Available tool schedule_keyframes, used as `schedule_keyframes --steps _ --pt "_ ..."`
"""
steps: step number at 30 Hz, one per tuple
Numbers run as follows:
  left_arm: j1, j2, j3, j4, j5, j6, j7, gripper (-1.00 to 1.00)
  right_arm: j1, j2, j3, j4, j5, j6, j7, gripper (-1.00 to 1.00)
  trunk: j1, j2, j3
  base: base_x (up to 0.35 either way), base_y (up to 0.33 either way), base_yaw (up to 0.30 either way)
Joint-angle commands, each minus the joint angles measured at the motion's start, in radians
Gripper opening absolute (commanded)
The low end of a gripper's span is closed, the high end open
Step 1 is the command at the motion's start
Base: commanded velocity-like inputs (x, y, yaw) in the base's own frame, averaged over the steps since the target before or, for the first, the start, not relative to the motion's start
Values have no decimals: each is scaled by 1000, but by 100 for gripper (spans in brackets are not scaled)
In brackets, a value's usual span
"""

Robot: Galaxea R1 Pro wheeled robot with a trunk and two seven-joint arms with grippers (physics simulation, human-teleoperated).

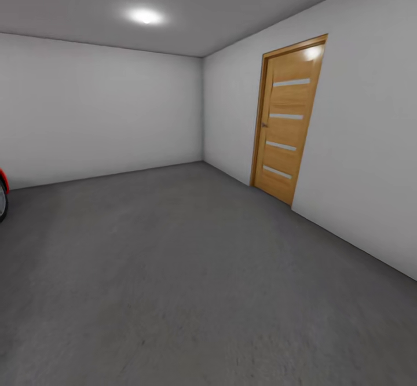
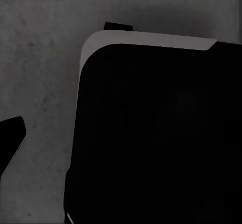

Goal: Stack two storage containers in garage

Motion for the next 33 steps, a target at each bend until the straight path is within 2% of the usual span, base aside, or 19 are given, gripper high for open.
schedule_keyframes --steps 1,16,25,33 --pt "0 0 0 0 7 -2 1 100 0 0 0 1 1 -5 0 100 1 0 -1 321 0 0" --pt "0 0 0 0 7 -2 1 100 0 1 -1 1 5 -8 0 100 1 0 -1 322 0 -6" --pt "0 0 0 0 7 -2 1 100 0 1 -1 1 8 -8 0 100 1 0 -1 321 16 -205" --pt "0 0 0 0 7 -2 1 100 0 1 -1 1 8 -8 0 100 1 0 -1 321 129 -244"
